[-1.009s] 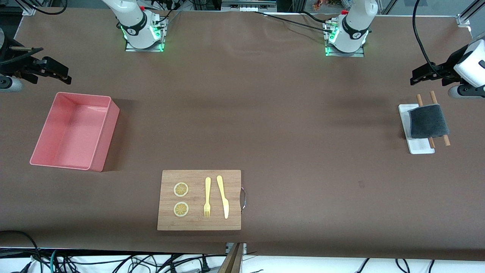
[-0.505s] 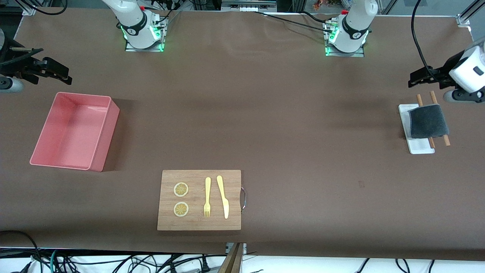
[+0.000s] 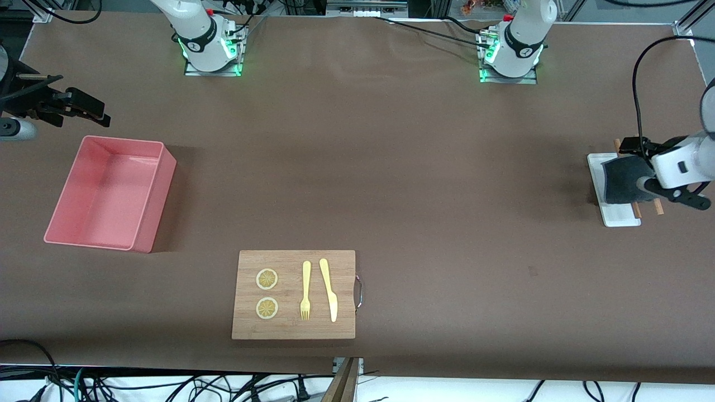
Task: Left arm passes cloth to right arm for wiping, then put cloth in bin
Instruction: 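Move the left gripper down to the grey cloth on the white tray, then grasp the grey cloth with the left gripper and lift it off the sticks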
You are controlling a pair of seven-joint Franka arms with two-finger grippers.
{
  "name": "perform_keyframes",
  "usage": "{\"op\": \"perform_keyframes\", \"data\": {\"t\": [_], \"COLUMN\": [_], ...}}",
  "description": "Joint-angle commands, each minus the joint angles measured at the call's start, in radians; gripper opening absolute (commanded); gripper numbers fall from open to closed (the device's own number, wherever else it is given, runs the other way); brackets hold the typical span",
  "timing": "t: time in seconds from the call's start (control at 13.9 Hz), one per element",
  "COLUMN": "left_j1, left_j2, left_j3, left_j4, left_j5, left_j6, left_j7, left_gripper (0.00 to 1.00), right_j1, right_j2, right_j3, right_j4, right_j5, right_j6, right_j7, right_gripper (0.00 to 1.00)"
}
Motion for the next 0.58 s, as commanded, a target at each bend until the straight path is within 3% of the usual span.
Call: {"op": "perform_keyframes", "data": {"t": [0.0, 0.22, 0.5], "left_j1": [0.051, 0.065, 0.096], "left_j2": [0.137, 0.234, 0.286], "left_j3": [-0.006, -0.006, -0.006], "left_j4": [0.098, 0.149, 0.15], "left_j5": [0.046, 0.046, 0.043], "left_j6": [0.003, 0.106, 0.22], "left_j7": [0.23, 0.494, 0.682], "left_gripper": [1.0, 1.0, 1.0], "right_j1": [-0.001, -0.001, 0.002], "right_j2": [0.06, 0.063, 0.069], "right_j3": [0.003, 0.003, 0.006], "right_j4": [0.023, 0.017, 0.017], "right_j5": [0.016, 0.018, 0.016], "right_j6": [-0.021, -0.021, -0.027], "right_j7": [-0.013, -0.014, -0.016], "right_gripper": [1.0, 1.0, 1.0]}}
